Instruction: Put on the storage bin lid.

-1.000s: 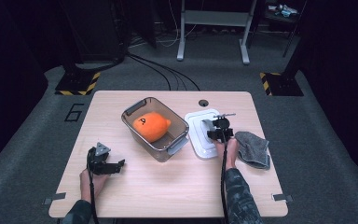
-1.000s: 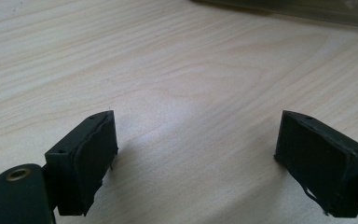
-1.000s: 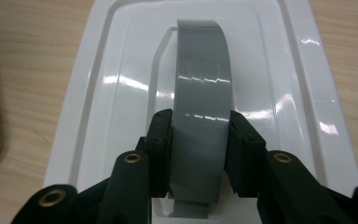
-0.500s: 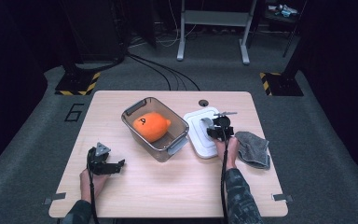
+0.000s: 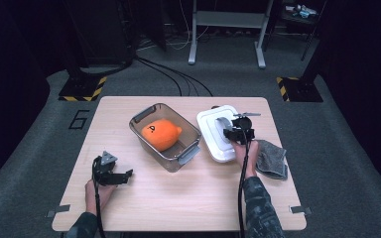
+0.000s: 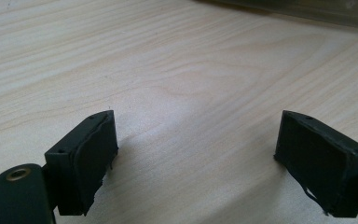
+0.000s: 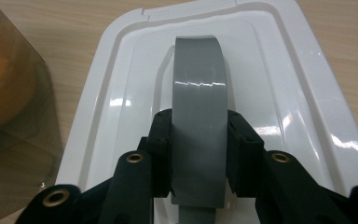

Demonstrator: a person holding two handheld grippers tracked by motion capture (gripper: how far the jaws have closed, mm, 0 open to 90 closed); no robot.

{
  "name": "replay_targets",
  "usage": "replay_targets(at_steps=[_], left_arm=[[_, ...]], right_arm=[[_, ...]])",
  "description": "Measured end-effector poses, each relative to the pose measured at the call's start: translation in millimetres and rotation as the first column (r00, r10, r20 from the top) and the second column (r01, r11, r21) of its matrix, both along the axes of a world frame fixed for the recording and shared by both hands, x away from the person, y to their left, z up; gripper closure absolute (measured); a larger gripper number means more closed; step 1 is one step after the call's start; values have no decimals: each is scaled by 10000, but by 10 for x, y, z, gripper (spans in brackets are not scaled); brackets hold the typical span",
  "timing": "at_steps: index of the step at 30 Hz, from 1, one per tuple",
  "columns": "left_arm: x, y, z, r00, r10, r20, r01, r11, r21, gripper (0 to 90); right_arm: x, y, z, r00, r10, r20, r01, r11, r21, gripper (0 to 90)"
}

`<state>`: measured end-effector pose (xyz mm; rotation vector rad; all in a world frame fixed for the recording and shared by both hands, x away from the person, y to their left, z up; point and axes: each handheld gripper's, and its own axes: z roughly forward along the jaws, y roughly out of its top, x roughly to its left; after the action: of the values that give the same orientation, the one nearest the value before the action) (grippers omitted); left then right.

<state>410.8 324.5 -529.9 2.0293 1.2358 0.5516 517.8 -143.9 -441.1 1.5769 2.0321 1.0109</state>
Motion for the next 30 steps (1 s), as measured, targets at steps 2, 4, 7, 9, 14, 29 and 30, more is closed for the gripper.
replay_targets(at_steps=[2,4,7,9,14,29,30], left_arm=[[0,0,0,10000,0,0,0,10000,1,124],[-1,-1,0,10000,5,-1,-5,10000,3,124],[-1,0,0,10000,3,-1,-3,10000,6,124],[-1,-1,0,10000,5,3,-5,10000,4,124],[-1,0,0,10000,2,-3,-2,10000,1,124],[-3,-5,-5,10000,65,60,-65,10000,-16,124],[-3,-5,-5,10000,66,63,-66,10000,-12,124]], right_arm=[[-12,-27,57,9999,26,118,-27,10000,25,664],[-14,-50,95,9998,28,180,-29,10000,39,664],[-29,-90,172,9998,27,208,-30,9999,106,664],[-30,-102,189,9997,83,208,-85,9999,110,664],[-54,-167,346,9993,155,335,-163,9996,226,664],[-114,-205,696,9968,380,702,-394,9990,187,664],[-125,-193,734,9960,419,789,-428,9990,95,664]])
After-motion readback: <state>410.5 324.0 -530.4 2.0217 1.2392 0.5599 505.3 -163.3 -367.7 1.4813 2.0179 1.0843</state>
